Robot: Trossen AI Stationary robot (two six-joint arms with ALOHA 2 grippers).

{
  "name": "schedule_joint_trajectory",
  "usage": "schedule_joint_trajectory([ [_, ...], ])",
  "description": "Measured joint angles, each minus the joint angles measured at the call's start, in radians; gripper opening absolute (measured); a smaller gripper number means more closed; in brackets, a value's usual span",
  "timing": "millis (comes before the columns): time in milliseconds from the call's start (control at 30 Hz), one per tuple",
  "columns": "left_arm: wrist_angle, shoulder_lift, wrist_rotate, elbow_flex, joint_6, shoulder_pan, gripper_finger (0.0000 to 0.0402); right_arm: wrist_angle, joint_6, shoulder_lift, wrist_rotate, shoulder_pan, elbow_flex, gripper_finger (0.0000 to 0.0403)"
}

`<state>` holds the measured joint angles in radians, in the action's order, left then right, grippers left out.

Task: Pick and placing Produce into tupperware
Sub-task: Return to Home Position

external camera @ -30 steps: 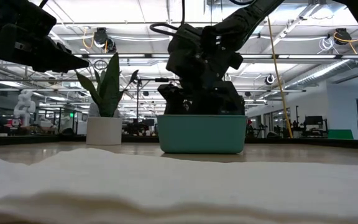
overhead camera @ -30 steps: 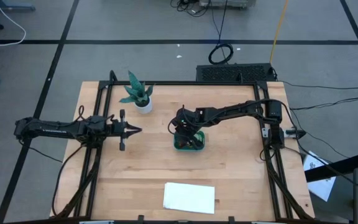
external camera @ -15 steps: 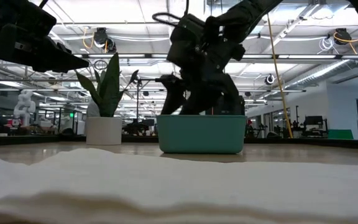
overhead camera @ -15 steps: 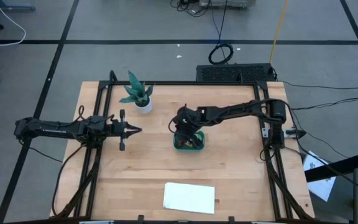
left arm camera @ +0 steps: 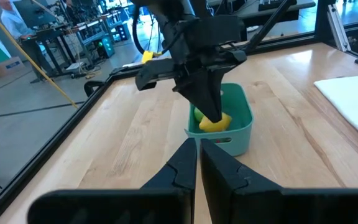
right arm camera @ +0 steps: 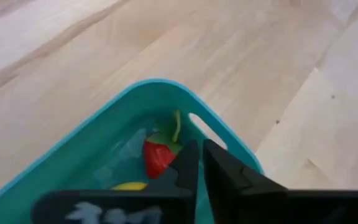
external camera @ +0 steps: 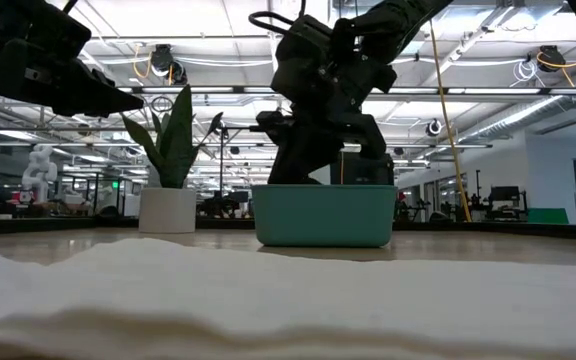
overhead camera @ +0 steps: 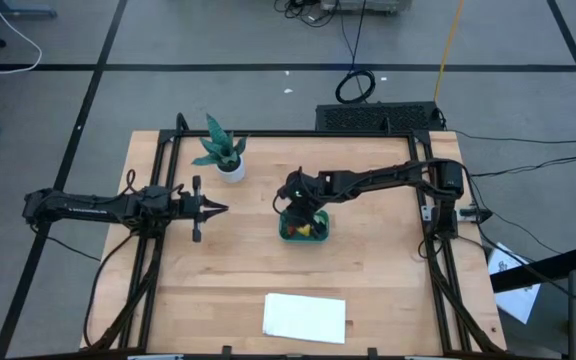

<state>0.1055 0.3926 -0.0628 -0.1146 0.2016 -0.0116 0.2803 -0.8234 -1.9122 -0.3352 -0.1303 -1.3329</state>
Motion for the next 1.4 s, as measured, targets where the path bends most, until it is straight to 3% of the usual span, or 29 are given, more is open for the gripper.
schedule_joint_trajectory([
  [267, -0.007, 0.000, 0.000, 0.000, 0.000, 0.000, 0.0026, -0.019, 0.041, 0.003, 0.023, 0.001, -0.002, 0.0004],
  [433, -0.007, 0.000, -0.001, 0.000, 0.000, 0.000, 0.0026, 0.109, 0.054, 0.059, 0.028, 0.002, -0.059, 0.0001],
  [800, -0.008, 0.000, -0.104, 0.000, 0.006, 0.000, 0.0026, 0.305, 0.184, 0.299, 0.079, -0.015, -0.106, 0.0000],
  [1067, 0.002, -0.001, -0.177, 0.000, 0.006, 0.000, 0.0026, 0.322, 0.315, 0.500, 0.095, -0.046, -0.051, 0.0000],
  [1400, 0.015, -0.003, -0.183, 0.000, 0.006, 0.000, 0.0026, 0.323, 0.400, 0.640, 0.126, -0.045, 0.050, 0.0000],
])
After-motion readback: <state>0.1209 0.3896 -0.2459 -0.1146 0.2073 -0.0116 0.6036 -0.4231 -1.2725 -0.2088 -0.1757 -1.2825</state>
